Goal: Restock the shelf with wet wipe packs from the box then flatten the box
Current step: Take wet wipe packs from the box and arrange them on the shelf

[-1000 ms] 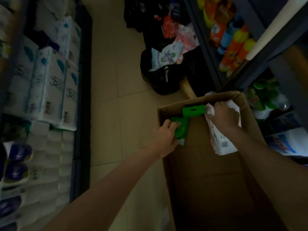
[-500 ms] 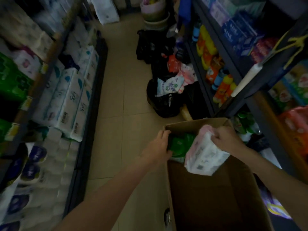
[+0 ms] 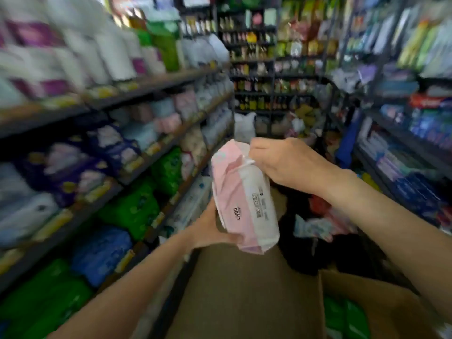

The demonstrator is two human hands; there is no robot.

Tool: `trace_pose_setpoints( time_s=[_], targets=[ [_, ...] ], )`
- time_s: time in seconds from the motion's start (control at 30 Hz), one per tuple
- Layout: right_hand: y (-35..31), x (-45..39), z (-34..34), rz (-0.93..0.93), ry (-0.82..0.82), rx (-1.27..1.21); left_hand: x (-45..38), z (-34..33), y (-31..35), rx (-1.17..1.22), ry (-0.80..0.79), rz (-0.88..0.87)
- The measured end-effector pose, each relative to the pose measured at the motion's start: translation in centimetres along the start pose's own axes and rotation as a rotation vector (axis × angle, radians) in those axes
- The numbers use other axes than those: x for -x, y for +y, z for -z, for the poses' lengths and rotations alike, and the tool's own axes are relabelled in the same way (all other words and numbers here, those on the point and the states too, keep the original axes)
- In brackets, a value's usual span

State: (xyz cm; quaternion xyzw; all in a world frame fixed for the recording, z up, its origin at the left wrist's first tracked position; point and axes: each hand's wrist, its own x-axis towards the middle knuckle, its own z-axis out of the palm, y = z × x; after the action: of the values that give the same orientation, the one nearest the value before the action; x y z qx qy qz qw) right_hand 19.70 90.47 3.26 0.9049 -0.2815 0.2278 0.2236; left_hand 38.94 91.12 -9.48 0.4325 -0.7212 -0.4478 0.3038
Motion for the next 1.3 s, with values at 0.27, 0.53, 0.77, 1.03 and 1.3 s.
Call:
trace_pose_setpoints(
  time_s=[0.27,0.53,0.77,1.03,1.3],
  targets=[
    [-8.3,-16.5,5.7,-0.036,0.508,-0.292,15.5,16.9,9.4,-0.301,0.854,-0.232],
    [-15.5,-26.9,6.3,-0.162,0.614,-0.71,27.1,26.5,16.9,-1.233,1.449,-0.285],
    [-22.1,-31.7,8.5,-0.189,0.563,-0.785,33.2,31.3,19.8,-1.646,1.564,-0.154],
    [-29.7,-34.7,8.6,-0.233,-0.138,-2.327,35.2,35.3,22.4,-1.926,1.65,-0.151],
    [-32.7,-43.1,10.2,-0.219,-0.063,-2.618,33.2,36.8,20.3,-2.147,1.565,-0.246]
  ],
)
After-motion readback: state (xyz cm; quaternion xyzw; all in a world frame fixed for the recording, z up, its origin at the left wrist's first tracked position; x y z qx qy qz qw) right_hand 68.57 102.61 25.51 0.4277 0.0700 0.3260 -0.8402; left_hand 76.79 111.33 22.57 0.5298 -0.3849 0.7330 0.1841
